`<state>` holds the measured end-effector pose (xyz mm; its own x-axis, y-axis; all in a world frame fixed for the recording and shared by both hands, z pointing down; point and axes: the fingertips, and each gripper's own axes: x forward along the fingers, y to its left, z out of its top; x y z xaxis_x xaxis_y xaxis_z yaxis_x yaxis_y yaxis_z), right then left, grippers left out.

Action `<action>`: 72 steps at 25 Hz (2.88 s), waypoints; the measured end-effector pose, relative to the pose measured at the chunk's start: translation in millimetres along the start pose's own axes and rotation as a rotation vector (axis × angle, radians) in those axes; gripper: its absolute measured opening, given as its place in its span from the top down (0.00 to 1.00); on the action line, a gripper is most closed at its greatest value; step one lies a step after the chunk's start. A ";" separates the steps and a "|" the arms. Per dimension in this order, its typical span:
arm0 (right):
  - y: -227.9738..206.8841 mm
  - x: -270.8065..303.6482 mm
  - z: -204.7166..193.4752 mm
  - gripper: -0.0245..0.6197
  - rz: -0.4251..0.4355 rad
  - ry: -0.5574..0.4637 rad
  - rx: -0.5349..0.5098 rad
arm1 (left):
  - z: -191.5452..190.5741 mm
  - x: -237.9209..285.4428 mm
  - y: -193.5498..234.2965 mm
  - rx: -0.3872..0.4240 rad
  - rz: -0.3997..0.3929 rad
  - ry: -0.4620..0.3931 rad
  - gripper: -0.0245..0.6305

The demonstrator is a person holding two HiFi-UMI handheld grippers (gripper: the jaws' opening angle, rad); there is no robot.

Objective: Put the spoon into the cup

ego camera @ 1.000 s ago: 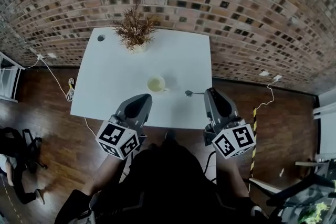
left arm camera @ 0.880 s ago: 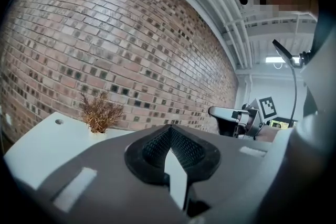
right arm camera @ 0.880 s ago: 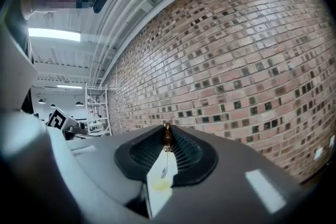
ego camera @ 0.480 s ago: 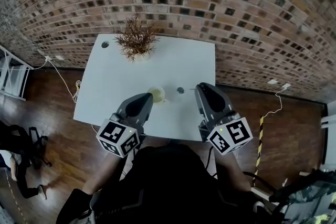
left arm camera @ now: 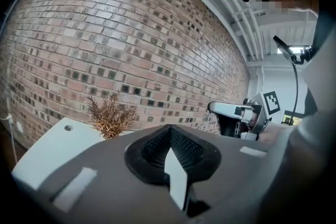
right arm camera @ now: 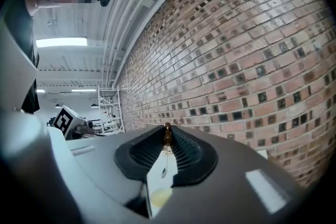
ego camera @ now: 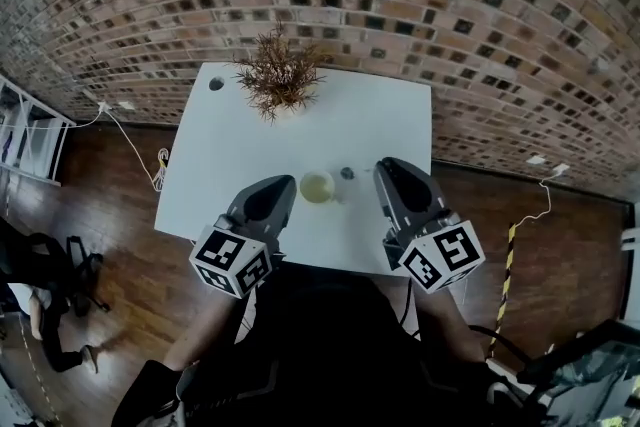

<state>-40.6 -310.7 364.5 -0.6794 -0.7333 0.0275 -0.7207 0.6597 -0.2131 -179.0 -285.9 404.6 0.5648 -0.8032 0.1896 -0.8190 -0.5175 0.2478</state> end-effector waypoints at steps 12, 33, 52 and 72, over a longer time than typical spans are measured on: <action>20.5 44.0 -50.0 0.89 -0.069 0.067 -0.015 | -5.0 7.6 53.9 0.022 -0.089 0.045 0.97; 10.9 74.1 -127.6 0.89 -0.098 0.163 0.003 | -36.2 36.1 79.3 0.023 -0.188 0.148 0.97; 4.9 88.5 -179.8 0.89 -0.096 0.251 0.044 | -111.1 51.1 112.1 -0.002 -0.100 0.282 0.97; -2.7 86.2 -204.4 0.89 -0.129 0.308 0.077 | -134.3 62.9 118.3 -0.065 -0.074 0.333 0.97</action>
<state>-125.4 -342.1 567.0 -0.6018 -0.7178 0.3502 -0.7986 0.5422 -0.2613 -226.7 -357.9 573.4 0.6333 -0.6178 0.4661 -0.7724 -0.5423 0.3307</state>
